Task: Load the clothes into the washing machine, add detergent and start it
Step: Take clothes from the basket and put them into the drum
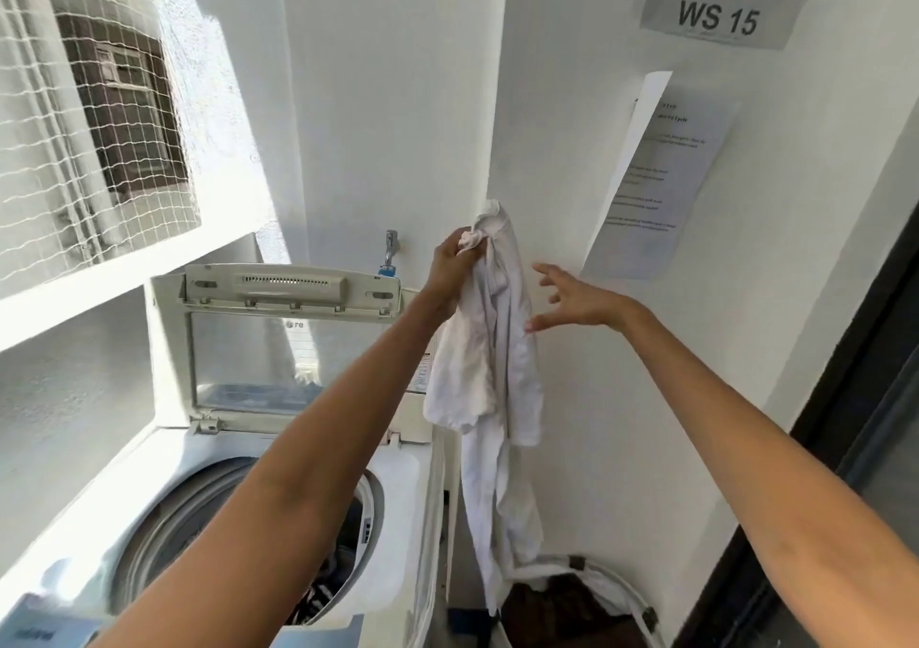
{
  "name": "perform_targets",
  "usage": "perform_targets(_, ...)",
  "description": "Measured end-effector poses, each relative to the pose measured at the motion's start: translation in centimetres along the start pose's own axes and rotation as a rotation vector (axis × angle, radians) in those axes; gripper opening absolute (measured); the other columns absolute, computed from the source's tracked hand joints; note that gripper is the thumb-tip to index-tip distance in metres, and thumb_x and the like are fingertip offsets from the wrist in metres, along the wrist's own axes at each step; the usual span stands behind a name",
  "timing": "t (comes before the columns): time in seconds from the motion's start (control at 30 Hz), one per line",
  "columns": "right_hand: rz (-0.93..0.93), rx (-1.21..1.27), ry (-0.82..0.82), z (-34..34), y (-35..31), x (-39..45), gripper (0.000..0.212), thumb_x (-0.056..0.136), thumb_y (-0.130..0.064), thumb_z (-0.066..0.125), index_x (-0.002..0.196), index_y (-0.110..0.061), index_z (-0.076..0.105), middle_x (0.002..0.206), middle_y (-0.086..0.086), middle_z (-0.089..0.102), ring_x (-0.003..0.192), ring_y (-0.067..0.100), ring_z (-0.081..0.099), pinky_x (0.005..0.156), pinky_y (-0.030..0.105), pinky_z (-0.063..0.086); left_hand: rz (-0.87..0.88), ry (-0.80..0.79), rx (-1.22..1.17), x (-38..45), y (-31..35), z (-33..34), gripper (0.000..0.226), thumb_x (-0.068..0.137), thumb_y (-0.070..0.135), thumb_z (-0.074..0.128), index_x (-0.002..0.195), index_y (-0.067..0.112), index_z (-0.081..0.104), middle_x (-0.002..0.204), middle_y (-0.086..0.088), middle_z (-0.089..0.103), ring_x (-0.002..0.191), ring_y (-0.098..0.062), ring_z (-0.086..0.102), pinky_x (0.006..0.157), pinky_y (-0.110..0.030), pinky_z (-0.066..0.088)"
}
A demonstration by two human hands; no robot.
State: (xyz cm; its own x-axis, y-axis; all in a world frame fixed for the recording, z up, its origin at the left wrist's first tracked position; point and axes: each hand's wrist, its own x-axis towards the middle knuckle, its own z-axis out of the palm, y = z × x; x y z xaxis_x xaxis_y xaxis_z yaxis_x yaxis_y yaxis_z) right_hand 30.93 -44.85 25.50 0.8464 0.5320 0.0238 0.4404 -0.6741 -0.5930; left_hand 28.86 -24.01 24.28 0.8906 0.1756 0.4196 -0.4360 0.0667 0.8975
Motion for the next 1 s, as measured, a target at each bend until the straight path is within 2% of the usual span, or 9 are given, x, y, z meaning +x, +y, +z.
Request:
perform_targets(0.07,0.028,0.0,-0.124,3.6,0.9,0.6,0.115,0.066,-0.043,0.083,0.15,-0.03,0.005,0.147,-0.003,0.029,0.129,0.022,0.044,0.093,0.032,0.046,-0.019,0.04,-0.114,0.0,1.5,-0.4,0.003,0.087,0.019,0.056,0.087,0.018,0.059,0.091,-0.011,0.058,0.091,-0.023,0.055,0.083,-0.038,0.044)
perform_targets(0.13,-0.032,0.128,-0.169,7.5,0.8,1.6,0.11,0.066,-0.038,0.084,0.15,-0.023,0.013,0.147,-0.002,0.035,0.128,0.021,0.046,0.095,0.03,0.046,-0.024,0.067,-0.165,0.0,3.4,-1.1,0.011,0.092,0.013,0.053,0.083,0.017,0.056,0.083,-0.006,0.058,0.081,-0.019,0.057,0.076,-0.033,0.046)
perform_targets(0.2,-0.05,0.211,-0.115,10.7,-0.1,2.5,0.09,0.071,-0.036,0.081,0.143,-0.013,0.032,0.137,0.002,0.049,0.123,0.021,0.052,0.095,0.027,0.044,0.004,0.102,-0.171,0.0,4.7,-2.5,0.013,0.093,0.011,0.052,0.081,0.016,0.054,0.078,-0.004,0.056,0.075,-0.017,0.056,0.071,-0.03,0.046)
perform_targets(0.33,0.01,0.319,0.125,12.5,-4.9,4.2,0.045,0.076,-0.029,0.078,0.112,-0.01,0.058,0.095,0.004,0.063,0.076,0.015,0.06,0.056,0.023,0.045,0.055,0.339,-0.139,-0.2,6.4,-7.7,0.017,0.091,0.017,0.058,0.075,0.019,0.052,0.076,-0.003,0.054,0.081,-0.02,0.052,0.075,-0.034,0.045)
perform_targets(0.4,-0.017,0.412,0.171,12.6,-8.1,5.1,0.033,0.076,-0.023,0.077,0.102,-0.009,0.062,0.082,0.004,0.063,0.069,0.017,0.058,0.049,0.022,0.043,0.089,0.46,-0.093,-0.3,7.3,-10.9,0.017,0.091,0.019,0.06,0.075,0.02,0.053,0.078,-0.004,0.056,0.082,-0.02,0.054,0.075,-0.034,0.046)
perform_targets(0.5,-0.117,0.744,0.211,13.5,-13.9,6.4,0.022,0.077,-0.013,0.076,0.095,-0.006,0.065,0.076,0.005,0.064,0.069,0.02,0.06,0.05,0.022,0.046,0.14,0.57,0.012,-1.1,9.1,-15.2,0.014,0.09,0.017,0.059,0.078,0.018,0.053,0.083,-0.009,0.058,0.081,-0.019,0.054,0.073,-0.033,0.046)
perform_targets(0.67,-0.19,1.123,0.245,15.0,-23.7,7.6,0.023,0.077,-0.011,0.075,0.096,-0.002,0.065,0.078,0.007,0.066,0.061,0.013,0.061,0.051,0.02,0.048,0.231,0.696,0.196,-1.4,13.0,-20.8,0.01,0.082,0.032,0.058,0.077,0.023,0.057,0.081,-0.008,0.064,0.079,-0.022,0.059,0.081,-0.052,0.052)
perform_targets(0.83,-0.219,1.128,0.463,17.2,-28.1,8.5,0.014,0.078,-0.015,0.074,0.086,-0.008,0.065,0.071,0.0,0.063,0.057,0.008,0.056,0.052,0.021,0.043,0.302,0.627,0.315,-2.2,17.3,-22.6,0.014,0.087,0.024,0.059,0.075,0.021,0.052,0.081,-0.007,0.059,0.079,-0.02,0.057,0.074,-0.044,0.05)
perform_targets(1.0,-0.189,0.985,0.486,21.7,-26.6,8.9,0.013,0.08,-0.018,0.071,0.076,-0.007,0.064,0.072,0.007,0.063,0.063,0.017,0.057,0.057,0.026,0.041,0.15,0.663,0.29,-4.9,12.8,-25.8,0.012,0.081,0.026,0.059,0.073,0.021,0.052,0.077,-0.002,0.057,0.08,-0.02,0.054,0.075,-0.036,0.045)
